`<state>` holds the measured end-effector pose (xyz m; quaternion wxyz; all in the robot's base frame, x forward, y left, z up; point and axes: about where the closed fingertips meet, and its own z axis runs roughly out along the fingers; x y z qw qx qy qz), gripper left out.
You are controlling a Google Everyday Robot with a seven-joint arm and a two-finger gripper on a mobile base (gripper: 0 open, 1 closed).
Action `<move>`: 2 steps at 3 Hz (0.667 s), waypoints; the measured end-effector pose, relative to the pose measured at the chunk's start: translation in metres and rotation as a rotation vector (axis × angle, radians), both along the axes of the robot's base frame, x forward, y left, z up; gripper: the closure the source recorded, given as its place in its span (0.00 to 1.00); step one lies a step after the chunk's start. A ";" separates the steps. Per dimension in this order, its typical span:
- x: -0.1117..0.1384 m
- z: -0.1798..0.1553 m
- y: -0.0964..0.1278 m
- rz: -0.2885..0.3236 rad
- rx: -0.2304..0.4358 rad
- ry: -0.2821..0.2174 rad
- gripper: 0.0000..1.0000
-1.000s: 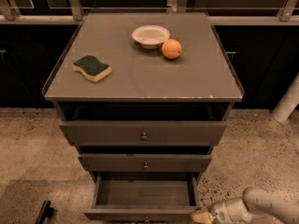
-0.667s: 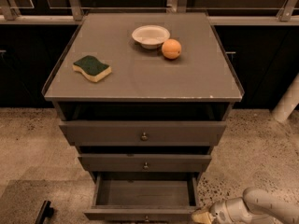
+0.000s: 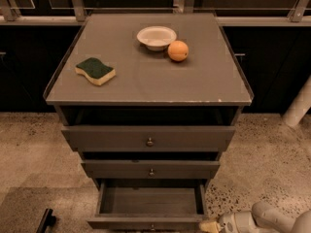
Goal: Close bottom drawer
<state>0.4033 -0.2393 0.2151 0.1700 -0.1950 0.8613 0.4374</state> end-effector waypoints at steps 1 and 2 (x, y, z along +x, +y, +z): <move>0.007 -0.028 -0.008 -0.042 0.016 0.013 1.00; 0.008 -0.029 -0.009 -0.044 0.014 0.013 1.00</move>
Offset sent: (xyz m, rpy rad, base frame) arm 0.0388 -0.0203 -0.0649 -0.0308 0.0110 -0.0559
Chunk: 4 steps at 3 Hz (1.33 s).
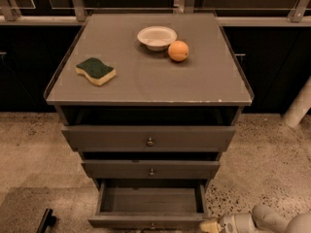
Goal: Close bottom drawer
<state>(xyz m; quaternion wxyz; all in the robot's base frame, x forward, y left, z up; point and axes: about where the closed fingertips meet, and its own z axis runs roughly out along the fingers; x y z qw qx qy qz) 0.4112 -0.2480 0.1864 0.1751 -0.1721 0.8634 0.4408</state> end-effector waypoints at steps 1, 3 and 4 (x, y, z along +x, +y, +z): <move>0.009 -0.004 0.001 0.006 -0.017 -0.005 1.00; 0.058 -0.002 0.008 0.003 -0.081 -0.058 1.00; 0.058 -0.002 0.008 0.003 -0.081 -0.058 1.00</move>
Offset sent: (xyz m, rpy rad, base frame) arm 0.1105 0.0018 -0.0105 -0.1510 -0.0916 0.0023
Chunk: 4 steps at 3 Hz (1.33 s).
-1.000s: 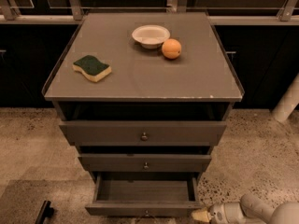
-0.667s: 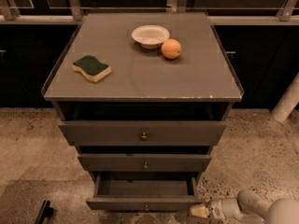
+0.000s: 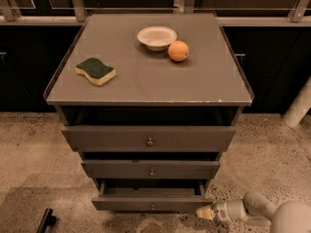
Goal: Close bottom drawer
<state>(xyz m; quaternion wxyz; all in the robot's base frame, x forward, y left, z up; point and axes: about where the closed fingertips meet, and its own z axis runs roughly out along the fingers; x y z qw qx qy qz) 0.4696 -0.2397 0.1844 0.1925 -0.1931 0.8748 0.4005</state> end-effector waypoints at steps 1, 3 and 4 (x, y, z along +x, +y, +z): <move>0.007 -0.004 0.006 -0.011 -0.013 -0.025 1.00; 0.030 -0.011 0.020 -0.024 -0.050 -0.069 1.00; 0.048 -0.012 0.026 -0.039 -0.087 -0.110 1.00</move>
Offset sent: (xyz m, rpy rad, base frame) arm 0.0748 0.0312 -0.0211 -0.1314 -0.1483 -0.0634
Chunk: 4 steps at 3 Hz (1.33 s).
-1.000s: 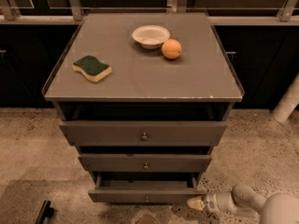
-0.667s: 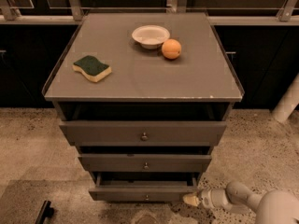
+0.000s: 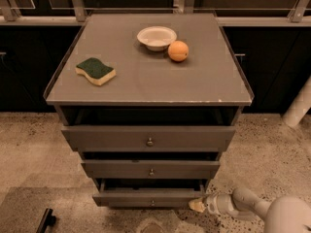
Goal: Close bottom drawer
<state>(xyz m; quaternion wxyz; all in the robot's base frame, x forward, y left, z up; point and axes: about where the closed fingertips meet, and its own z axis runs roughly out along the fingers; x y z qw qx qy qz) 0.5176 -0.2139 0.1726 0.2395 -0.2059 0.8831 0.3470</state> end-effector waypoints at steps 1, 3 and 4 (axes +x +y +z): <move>0.005 -0.001 0.002 -0.006 -0.014 -0.013 1.00; 0.035 0.007 0.012 -0.031 -0.059 -0.090 1.00; 0.058 0.018 0.020 -0.049 -0.079 -0.147 1.00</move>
Offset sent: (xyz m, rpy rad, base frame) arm 0.0853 0.0203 0.0184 -0.1321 -0.1982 -0.0775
